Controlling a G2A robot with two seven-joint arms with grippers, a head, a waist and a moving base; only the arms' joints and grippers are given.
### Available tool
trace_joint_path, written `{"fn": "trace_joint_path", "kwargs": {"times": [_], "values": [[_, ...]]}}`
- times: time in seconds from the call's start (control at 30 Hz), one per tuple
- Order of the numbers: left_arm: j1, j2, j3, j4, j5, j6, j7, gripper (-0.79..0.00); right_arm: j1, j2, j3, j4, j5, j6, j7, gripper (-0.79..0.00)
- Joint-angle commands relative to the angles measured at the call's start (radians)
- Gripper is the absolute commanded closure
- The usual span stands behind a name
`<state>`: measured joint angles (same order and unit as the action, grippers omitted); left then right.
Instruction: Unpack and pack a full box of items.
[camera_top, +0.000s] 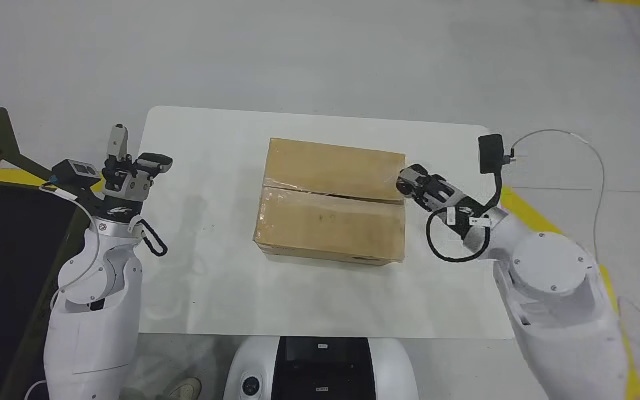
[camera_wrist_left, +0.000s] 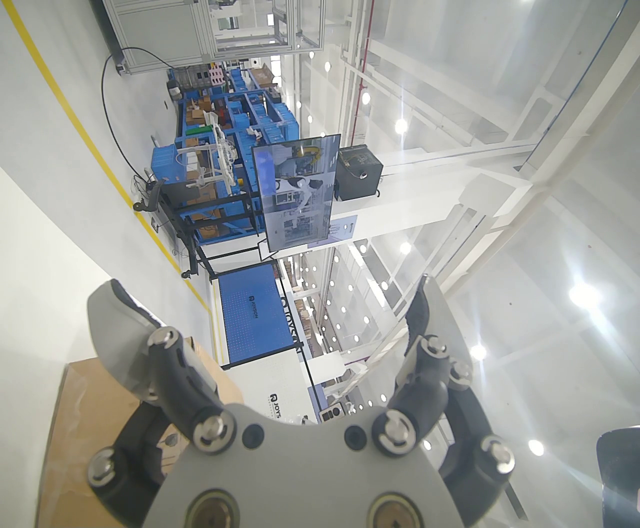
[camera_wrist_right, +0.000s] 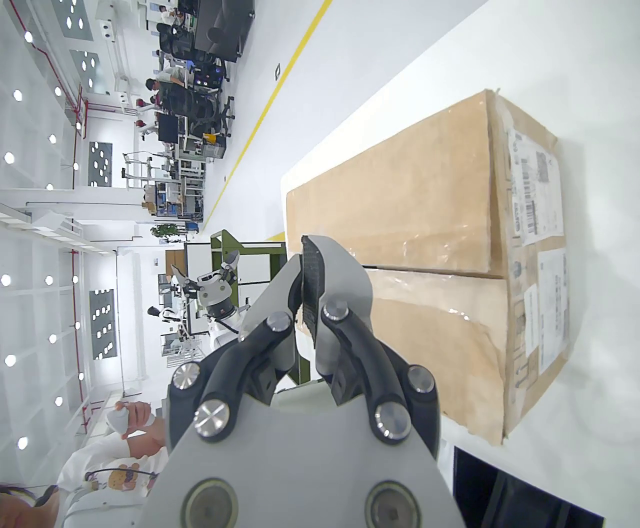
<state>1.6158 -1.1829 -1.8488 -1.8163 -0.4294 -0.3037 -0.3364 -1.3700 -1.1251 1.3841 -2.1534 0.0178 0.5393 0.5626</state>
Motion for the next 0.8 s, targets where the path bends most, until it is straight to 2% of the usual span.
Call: {"fn": "trace_joint_path", "kwargs": {"times": [0.0,0.17,0.3,0.47,0.77], "values": [[0.0,0.0,0.0,0.0,0.0,0.0,0.0,-0.785,-0.006,0.001,0.005,-0.004,0.001,-0.001,-0.003,0.0],[0.0,0.0,0.0,0.0,0.0,0.0,0.0,-0.785,-0.007,0.002,0.008,0.029,0.015,-0.03,0.002,0.0],[0.0,0.0,0.0,0.0,0.0,0.0,0.0,-0.785,-0.017,-0.001,0.023,0.001,0.069,-0.144,-0.01,0.0],[0.0,0.0,0.0,0.0,0.0,0.0,0.0,-0.785,-0.029,0.0,0.04,-0.017,0.091,-0.23,-0.012,0.0],[0.0,0.0,0.0,0.0,0.0,0.0,0.0,-0.785,-0.028,0.005,0.03,0.055,0.08,-0.214,0.041,0.0]]}}
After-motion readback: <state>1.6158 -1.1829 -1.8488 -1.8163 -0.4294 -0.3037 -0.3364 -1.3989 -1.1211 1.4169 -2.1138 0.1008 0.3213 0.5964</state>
